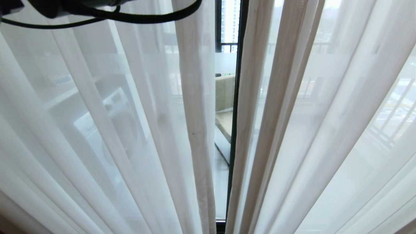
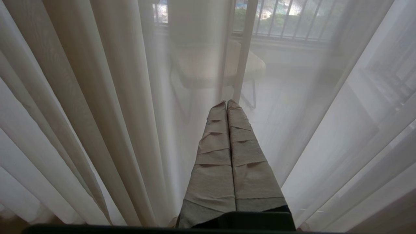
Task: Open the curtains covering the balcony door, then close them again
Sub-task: Pull the inner curtains open on both sides
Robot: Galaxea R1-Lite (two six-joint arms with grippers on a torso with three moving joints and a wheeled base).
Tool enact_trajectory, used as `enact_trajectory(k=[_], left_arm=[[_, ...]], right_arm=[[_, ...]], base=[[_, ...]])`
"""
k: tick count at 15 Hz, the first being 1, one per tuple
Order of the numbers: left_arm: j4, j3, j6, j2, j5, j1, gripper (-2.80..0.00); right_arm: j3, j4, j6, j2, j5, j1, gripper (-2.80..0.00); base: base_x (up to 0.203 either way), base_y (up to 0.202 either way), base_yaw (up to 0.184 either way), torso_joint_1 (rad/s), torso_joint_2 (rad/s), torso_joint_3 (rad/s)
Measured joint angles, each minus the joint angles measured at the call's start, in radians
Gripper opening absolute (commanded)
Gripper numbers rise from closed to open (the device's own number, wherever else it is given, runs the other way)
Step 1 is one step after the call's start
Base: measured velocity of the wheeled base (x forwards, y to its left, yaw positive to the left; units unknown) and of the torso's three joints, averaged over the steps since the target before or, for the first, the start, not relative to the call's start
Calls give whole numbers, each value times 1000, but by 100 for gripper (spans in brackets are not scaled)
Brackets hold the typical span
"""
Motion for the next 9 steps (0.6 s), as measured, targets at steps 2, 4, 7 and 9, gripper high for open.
enact_trajectory(k=[2,4,7,9], left_arm=[[0,-23,0,21,1,16,-280],[0,-29,1,33,0,24,-280],[0,-30,1,41,-1,27,-280],[0,-30,1,44,0,27,-280]], right_arm=[[0,0,0,0,0,0,-280],[0,0,0,0,0,0,-280],[0,0,1,0,0,0,-280],[0,0,0,0,1,0,-280]], base=[[0,0,0,0,0,0],[0,0,0,0,0,0],[0,0,0,0,0,0],[0,0,0,0,0,0]])
